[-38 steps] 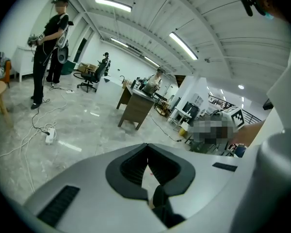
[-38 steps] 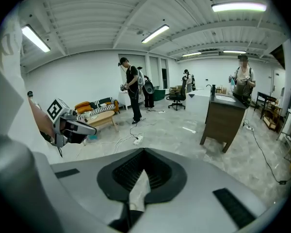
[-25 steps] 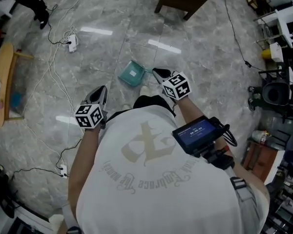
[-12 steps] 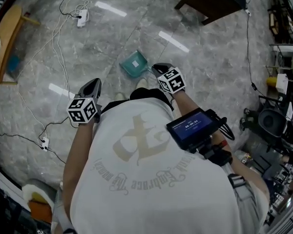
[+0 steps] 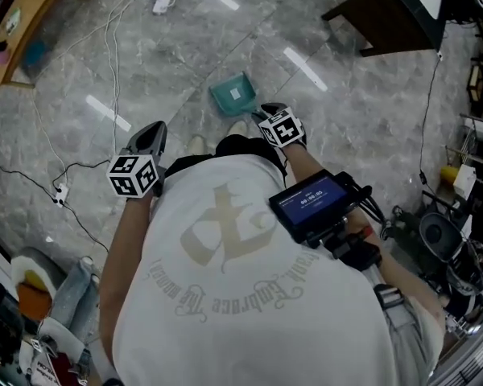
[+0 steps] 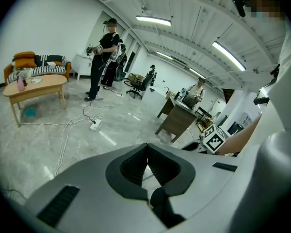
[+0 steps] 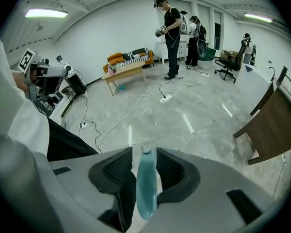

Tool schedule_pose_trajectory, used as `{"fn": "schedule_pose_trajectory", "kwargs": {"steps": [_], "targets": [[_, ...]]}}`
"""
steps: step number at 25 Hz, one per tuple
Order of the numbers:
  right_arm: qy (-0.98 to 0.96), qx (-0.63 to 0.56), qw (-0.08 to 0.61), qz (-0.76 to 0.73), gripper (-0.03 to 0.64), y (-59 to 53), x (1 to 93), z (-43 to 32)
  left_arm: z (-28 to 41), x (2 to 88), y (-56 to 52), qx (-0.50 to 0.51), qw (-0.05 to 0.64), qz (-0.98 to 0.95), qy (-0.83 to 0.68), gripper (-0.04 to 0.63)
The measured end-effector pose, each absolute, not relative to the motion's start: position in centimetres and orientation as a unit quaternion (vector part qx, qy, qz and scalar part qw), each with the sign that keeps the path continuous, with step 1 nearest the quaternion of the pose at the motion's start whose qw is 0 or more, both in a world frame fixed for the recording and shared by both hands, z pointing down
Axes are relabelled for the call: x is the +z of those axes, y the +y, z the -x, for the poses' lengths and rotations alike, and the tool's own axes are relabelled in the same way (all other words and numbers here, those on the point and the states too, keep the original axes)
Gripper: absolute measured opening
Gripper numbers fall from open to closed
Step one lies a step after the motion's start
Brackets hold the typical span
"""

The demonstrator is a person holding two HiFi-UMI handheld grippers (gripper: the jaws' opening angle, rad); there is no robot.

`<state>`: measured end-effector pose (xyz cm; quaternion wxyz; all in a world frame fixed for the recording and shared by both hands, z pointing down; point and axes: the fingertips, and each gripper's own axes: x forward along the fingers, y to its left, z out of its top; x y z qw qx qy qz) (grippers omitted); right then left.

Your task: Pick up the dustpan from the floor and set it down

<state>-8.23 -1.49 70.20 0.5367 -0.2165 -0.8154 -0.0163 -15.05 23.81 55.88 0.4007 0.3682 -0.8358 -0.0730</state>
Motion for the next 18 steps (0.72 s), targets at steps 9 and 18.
{"fn": "schedule_pose_trajectory", "kwargs": {"steps": [9, 18], "targets": [[-0.779, -0.032, 0.585, 0.225, 0.193, -1.1, 75.0, 9.0, 14.7, 56.2, 26.2, -0.065, 0.417, -0.324, -0.847, 0.012], [-0.76, -0.095, 0.612, 0.195, 0.116, -2.3, 77.8, 7.5, 12.7, 55.1, 27.2, -0.059, 0.418, -0.293, -0.858, 0.012]]}}
